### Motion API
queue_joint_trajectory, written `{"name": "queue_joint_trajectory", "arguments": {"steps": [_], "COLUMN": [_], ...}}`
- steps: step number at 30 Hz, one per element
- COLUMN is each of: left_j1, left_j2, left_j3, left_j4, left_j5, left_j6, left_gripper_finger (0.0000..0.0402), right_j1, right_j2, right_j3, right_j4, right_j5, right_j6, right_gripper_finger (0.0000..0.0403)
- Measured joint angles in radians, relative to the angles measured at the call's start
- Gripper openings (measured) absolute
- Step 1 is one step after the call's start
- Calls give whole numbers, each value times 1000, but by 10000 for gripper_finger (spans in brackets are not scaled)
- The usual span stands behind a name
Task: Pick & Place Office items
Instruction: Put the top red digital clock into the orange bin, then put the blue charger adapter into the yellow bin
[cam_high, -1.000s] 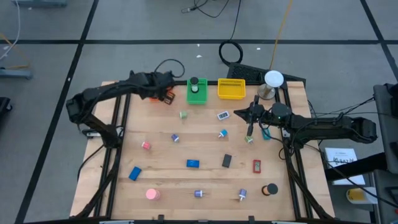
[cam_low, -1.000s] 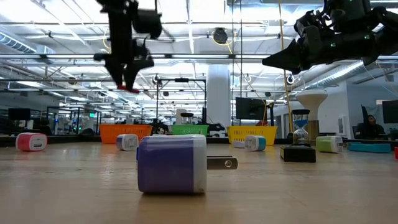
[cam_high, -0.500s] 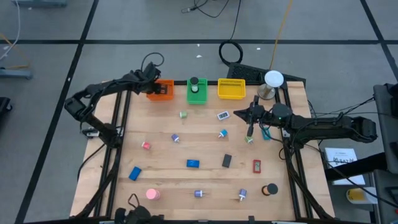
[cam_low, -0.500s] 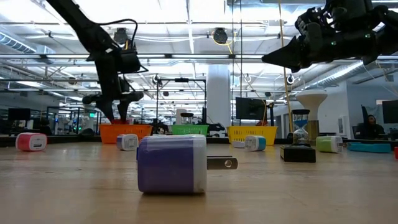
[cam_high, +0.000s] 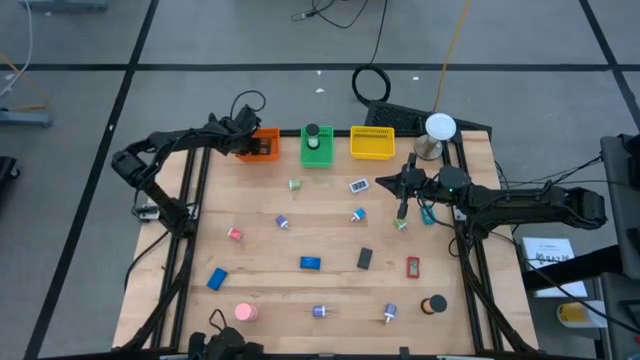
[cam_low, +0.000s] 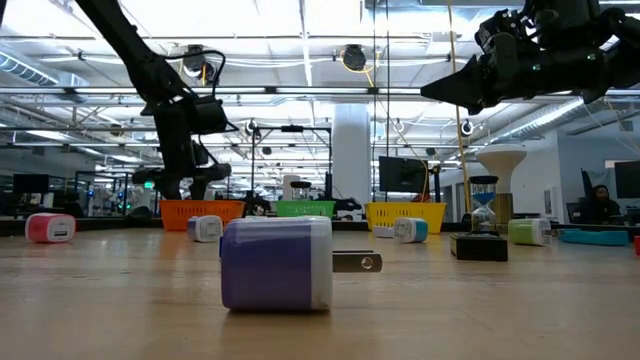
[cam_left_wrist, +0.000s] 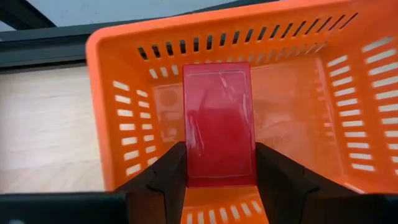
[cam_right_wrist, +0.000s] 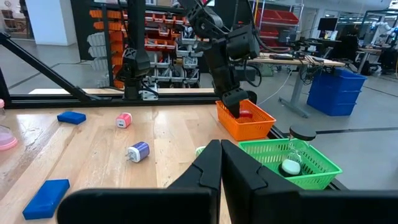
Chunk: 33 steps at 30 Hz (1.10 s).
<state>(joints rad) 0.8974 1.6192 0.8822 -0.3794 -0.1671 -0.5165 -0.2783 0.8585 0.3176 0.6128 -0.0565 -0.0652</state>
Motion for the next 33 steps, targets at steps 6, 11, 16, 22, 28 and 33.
{"name": "queue_joint_trajectory", "arguments": {"steps": [6, 11, 16, 22, 28, 33], "left_j1": [-5, -6, -14, -102, -264, -401], "left_j2": [-2, -2, -51, -191, -340, -370], "left_j3": [0, 0, 0, -14, -214, -456], "left_j4": [15, 15, 9, 36, 400, 923], "left_j5": [-13, -14, -38, -51, 9, 202], "left_j6": [0, 30, 88, 249, 307, 414], "left_gripper_finger": [185, 226, 223, 155, 72, 18], "right_j1": [0, 0, 0, 0, 0, 1], "right_j2": [0, 0, 0, 0, 0, 0], "right_j3": [0, 0, 0, 0, 0, 0], "right_j4": [3, 4, 14, 27, 27, 26], "right_j5": [-1, 0, 1, 2, 2, 30], "right_j6": [0, 0, 0, 32, 70, 104], "right_gripper_finger": [0, 0, 0, 0, 0, 0]}}
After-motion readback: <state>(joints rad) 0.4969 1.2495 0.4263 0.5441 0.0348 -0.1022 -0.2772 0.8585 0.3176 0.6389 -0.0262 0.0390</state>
